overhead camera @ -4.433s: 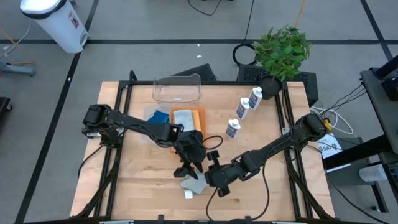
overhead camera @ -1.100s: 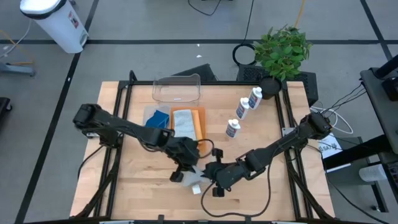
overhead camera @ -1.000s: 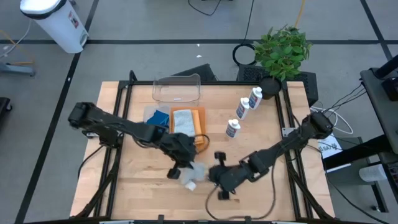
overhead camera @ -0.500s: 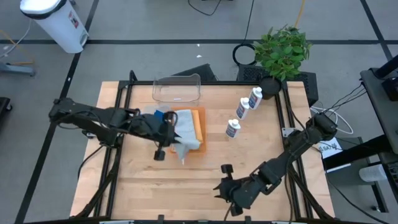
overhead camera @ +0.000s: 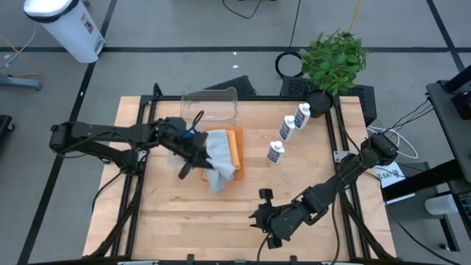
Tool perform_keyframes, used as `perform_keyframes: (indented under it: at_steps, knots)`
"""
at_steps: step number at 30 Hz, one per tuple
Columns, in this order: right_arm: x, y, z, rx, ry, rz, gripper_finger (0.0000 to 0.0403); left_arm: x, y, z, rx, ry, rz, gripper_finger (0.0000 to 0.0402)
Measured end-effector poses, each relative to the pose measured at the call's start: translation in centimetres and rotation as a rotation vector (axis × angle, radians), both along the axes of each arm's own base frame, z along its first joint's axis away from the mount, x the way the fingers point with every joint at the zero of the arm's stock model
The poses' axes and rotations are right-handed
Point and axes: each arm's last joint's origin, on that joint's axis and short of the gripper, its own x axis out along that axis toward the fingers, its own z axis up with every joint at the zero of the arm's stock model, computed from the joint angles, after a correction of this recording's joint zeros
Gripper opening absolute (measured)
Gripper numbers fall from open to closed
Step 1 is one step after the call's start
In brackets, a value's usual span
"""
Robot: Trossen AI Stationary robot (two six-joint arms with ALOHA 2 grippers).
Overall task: Pick & Place Kitchen Items
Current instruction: Put the gray towel into the orange bin
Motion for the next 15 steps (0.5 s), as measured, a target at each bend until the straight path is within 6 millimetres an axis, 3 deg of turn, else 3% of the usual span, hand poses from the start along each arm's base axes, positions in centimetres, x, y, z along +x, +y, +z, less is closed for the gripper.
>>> perform_keyframes:
  at_steps: [7, 15]
  knots:
    - [0.1, -0.1, 0.0, 0.0, 0.0, -0.002, 0.0079, 0.0, -1.1, -0.1, -0.037, 0.017, -0.059, 0.0019]
    - [0.1, -0.1, -0.1, 0.009, -0.003, -0.006, 0.0075, 2.2, -0.6, -2.5, -0.003, 0.087, -0.008, 0.0019]
